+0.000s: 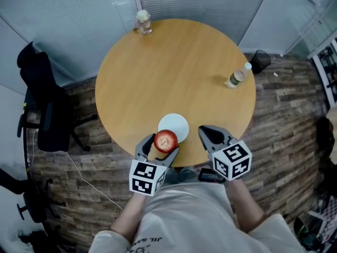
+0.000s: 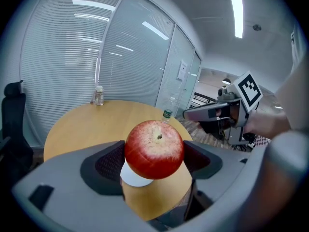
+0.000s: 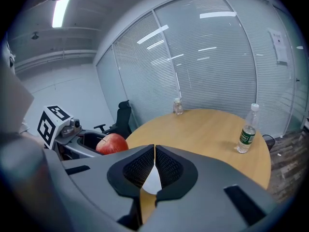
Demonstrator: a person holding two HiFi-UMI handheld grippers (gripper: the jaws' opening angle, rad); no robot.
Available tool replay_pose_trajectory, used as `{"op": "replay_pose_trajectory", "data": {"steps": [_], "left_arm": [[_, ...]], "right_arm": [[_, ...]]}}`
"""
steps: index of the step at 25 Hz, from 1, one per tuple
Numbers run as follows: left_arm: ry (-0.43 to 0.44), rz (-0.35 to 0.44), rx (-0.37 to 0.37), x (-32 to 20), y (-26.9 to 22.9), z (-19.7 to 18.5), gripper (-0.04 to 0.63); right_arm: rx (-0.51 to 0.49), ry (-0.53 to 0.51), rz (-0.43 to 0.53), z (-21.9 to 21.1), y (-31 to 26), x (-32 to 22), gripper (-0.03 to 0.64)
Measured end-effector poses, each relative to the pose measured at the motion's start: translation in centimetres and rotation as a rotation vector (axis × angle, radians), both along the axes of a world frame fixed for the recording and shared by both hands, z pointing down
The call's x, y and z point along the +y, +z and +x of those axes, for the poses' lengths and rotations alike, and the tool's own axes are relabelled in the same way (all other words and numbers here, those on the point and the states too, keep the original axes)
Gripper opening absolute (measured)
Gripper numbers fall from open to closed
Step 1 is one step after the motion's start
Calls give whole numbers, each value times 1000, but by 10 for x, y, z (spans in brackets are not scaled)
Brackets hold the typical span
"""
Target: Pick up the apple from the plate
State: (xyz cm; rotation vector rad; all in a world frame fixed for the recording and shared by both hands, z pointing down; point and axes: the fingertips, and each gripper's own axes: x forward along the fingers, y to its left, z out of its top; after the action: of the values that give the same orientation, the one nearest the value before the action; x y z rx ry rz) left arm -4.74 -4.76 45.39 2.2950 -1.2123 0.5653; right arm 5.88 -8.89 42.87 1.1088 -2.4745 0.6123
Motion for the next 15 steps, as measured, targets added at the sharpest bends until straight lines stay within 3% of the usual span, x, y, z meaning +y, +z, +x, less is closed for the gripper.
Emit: {"op": "replay_pose_trajectory", "data": {"steps": [15], "left_arm": [[23, 20, 23, -13, -12, 0, 380]], "right_arm": [[-9, 12, 27, -4, -9, -6, 31]]}}
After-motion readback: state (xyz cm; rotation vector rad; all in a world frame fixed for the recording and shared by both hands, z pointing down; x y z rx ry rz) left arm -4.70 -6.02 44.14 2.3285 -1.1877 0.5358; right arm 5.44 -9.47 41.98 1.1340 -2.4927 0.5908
